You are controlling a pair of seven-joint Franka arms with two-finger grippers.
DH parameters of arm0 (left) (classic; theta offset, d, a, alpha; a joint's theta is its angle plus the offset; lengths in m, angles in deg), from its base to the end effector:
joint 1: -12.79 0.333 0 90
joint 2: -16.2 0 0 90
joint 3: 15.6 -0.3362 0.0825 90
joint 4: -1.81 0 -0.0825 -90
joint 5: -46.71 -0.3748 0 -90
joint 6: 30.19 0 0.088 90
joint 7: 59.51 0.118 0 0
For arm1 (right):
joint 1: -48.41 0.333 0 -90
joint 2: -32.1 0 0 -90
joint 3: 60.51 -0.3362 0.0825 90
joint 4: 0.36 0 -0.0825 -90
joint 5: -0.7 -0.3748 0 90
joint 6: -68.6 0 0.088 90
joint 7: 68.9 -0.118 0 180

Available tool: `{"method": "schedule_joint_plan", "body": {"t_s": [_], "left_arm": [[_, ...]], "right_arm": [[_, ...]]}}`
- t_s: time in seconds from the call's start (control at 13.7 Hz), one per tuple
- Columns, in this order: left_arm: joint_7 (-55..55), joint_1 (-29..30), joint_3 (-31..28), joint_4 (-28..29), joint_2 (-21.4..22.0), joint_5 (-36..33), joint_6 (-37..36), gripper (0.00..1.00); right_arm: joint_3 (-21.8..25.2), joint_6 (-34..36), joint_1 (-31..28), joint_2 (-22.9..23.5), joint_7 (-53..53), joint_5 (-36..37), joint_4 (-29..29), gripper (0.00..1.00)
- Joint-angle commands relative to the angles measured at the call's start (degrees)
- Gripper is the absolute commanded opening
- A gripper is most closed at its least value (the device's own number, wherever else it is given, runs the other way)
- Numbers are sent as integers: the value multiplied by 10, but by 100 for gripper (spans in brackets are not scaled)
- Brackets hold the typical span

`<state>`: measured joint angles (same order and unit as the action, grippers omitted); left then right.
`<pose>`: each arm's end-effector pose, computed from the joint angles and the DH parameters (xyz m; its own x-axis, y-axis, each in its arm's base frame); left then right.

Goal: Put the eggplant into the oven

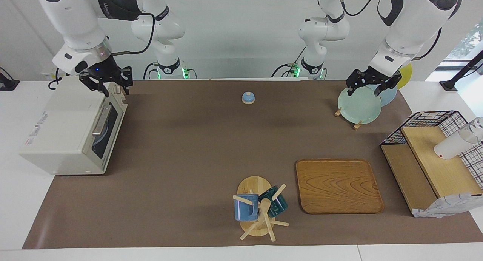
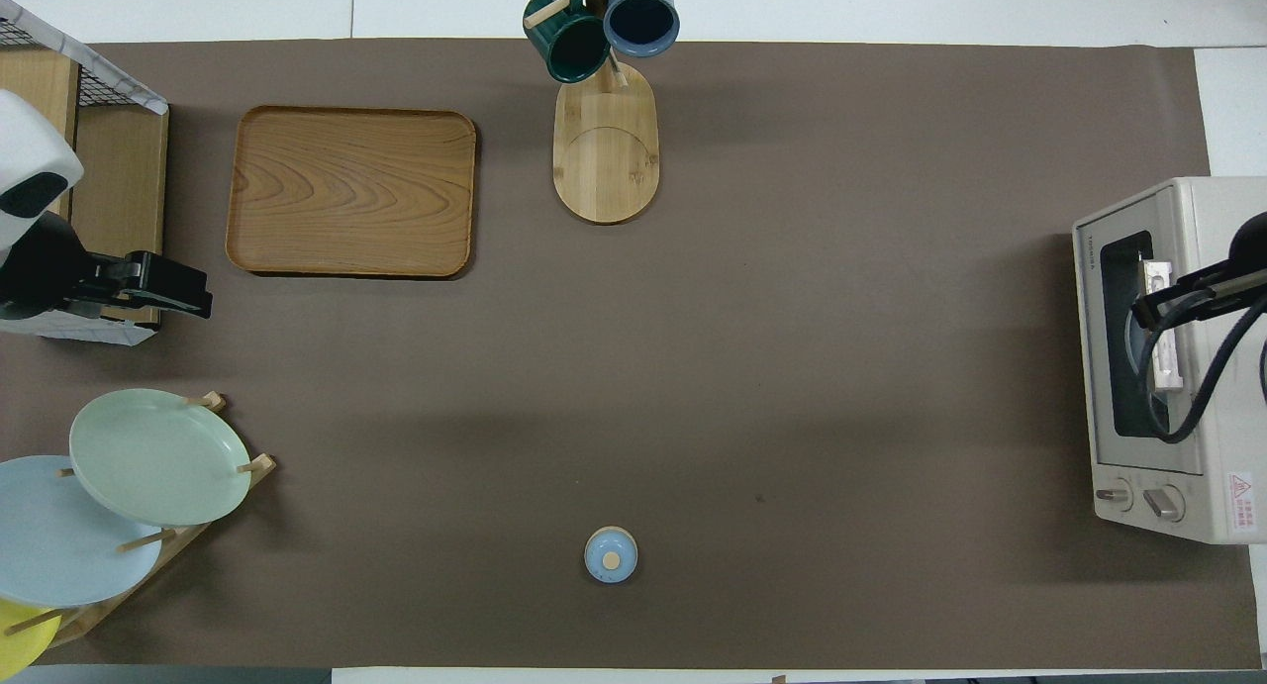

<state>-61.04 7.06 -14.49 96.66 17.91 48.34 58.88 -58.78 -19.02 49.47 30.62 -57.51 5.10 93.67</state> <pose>0.5264 -0.0667 0.6095 0.9931 -0.0927 -0.0717 -0.0910 -0.9955 0.0259 0.5293 -0.0157 0.6122 0.9782 0.1824 -0.0991 0.1887 -0.9804 0.0574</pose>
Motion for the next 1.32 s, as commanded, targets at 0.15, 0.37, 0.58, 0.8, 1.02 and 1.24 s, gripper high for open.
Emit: {"method": "schedule_joint_plan", "body": {"t_s": [0.15,0.37,0.58,0.8,1.02,1.24], "left_arm": [[0,-5,-5,-5,0,-8,1,100],[0,-5,-5,-5,0,-8,1,100],[0,-5,-5,-5,0,-8,1,100],[0,-5,-5,-5,0,-8,1,100],[0,-5,-5,-5,0,-8,1,100],[0,-5,-5,-5,0,-8,1,100]], "right_arm": [[3,11,-24,28,-10,-19,-45,100],[1,17,-30,35,-33,-11,-55,100],[-1,17,-38,37,-33,-7,-56,100],[-1,17,-36,37,-33,-13,-56,100],[-2,18,-33,32,-34,-14,-55,100],[-2,16,-33,32,-34,-15,-54,100]]}}
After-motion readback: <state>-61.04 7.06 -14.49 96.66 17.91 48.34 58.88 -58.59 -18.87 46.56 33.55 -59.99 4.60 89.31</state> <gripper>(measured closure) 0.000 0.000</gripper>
